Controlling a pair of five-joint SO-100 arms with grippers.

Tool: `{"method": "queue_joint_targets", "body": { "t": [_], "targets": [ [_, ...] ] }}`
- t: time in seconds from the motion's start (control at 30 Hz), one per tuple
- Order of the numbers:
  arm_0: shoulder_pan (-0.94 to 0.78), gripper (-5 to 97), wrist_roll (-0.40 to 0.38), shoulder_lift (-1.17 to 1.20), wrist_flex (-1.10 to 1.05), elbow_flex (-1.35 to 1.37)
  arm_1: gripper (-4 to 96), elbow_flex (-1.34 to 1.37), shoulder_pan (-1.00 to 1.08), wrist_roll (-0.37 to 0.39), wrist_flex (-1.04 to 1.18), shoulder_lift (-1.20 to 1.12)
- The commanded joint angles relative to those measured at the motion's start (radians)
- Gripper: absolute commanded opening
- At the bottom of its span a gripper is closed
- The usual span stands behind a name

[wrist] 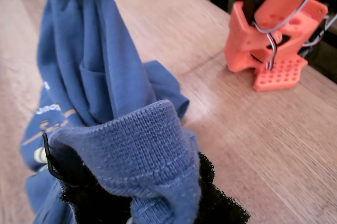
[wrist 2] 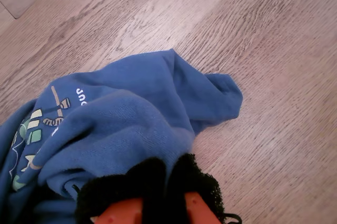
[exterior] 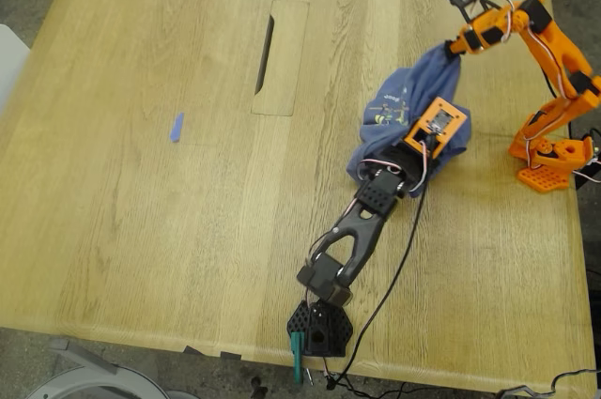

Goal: Fold a T-shirt

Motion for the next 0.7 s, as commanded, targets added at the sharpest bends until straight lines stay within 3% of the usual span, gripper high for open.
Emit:
{"method": "queue_joint_targets", "body": {
  "t": [0.0,0.27,0.57,0.67],
  "targets": [
    [0.035,0,-0.014,-0.015,-0.097,-0.112,0.4,0.173,0.018,0.008,-0.087,0.135],
    [0.072,0,-0.067,-0.287,-0.270,-0.169,0.4,0.658,0.126,0.002,-0.431,0.351],
    [0.118,0,-0.110,-0.420,-0.341,-0.206,0.7,0.942,0.204,0.015,-0.456,0.526],
    [0.117,5,-0.118,-0.413,-0.341,-0.193,1.2,1.025,0.204,0.025,-0.508,0.568]
  ]
}}
